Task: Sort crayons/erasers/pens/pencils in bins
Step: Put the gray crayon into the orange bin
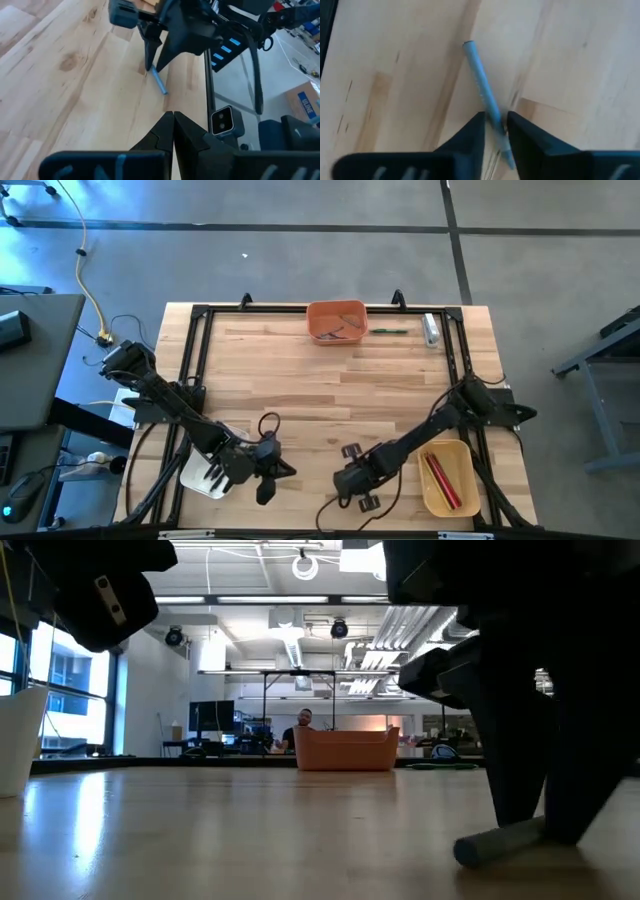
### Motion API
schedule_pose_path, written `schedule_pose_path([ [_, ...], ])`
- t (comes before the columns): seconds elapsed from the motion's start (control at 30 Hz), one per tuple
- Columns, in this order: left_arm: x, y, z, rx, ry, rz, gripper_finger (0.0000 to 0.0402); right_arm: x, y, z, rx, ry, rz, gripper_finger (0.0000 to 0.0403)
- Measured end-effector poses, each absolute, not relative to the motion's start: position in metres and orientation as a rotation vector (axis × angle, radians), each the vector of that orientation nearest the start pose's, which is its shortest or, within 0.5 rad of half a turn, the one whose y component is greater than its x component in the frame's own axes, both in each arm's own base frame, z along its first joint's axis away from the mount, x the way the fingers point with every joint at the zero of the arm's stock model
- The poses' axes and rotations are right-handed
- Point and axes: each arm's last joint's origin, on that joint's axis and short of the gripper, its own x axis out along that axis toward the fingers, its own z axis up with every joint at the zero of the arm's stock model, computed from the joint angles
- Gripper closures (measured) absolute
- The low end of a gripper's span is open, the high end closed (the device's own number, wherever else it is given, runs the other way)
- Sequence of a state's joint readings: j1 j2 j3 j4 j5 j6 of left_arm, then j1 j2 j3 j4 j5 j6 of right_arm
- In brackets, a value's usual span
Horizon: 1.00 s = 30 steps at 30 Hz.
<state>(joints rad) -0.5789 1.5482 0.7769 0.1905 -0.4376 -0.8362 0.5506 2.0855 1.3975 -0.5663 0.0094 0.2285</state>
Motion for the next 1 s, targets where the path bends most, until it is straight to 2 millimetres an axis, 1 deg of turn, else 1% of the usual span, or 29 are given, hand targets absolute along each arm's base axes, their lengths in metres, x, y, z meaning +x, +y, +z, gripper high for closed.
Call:
schedule_pose_path([
  [0.13, 0.264, -0.16, 0.191, -0.504, 0.519, 0.074, 0.0401, 0.351, 0.205, 0.128, -0.084, 1.292, 0.287, 0.0362],
  [0.27, 0.261, -0.156, 0.203, -0.475, 0.483, 0.072, 0.0401, 0.354, 0.199, 0.127, -0.029, 1.31, 0.251, 0.0387],
  [0.37, 0.254, -0.151, 0.215, -0.452, 0.453, 0.094, 0.0401, 0.357, 0.193, 0.127, 0.054, 1.335, 0.222, 0.039],
  [0.43, 0.249, -0.145, 0.219, -0.454, 0.428, 0.113, 0.0401, 0.359, 0.188, 0.127, 0.115, 1.353, 0.215, 0.039],
  [0.57, 0.232, -0.132, 0.22, -0.465, 0.378, 0.15, 0.0401, 0.361, 0.183, 0.135, 0.19, 1.337, 0.173, 0.0389],
  [0.63, 0.221, -0.124, 0.216, -0.481, 0.345, 0.176, 0.0401, 0.362, 0.179, 0.14, 0.204, 1.311, 0.13, 0.0389],
  [0.7, 0.213, -0.115, 0.21, -0.516, 0.298, 0.182, 0.0401, 0.363, 0.172, 0.148, 0.194, 1.279, 0.064, 0.0389],
  [0.87, 0.195, -0.093, 0.199, -0.616, 0.123, 0.148, 0.0401, 0.364, 0.153, 0.189, 0.249, 1.162, 0.025, 0.0389],
  [0.93, 0.19, -0.086, 0.197, -0.633, 0.068, 0.149, 0.0401, 0.364, 0.138, 0.206, 0.256, 1.118, 0.016, 0.0389],
  [1.0, 0.187, -0.078, 0.197, -0.633, 0.039, 0.163, 0.0402, 0.365, 0.116, 0.228, 0.274, 1.051, -0.003, 0.0389],
])
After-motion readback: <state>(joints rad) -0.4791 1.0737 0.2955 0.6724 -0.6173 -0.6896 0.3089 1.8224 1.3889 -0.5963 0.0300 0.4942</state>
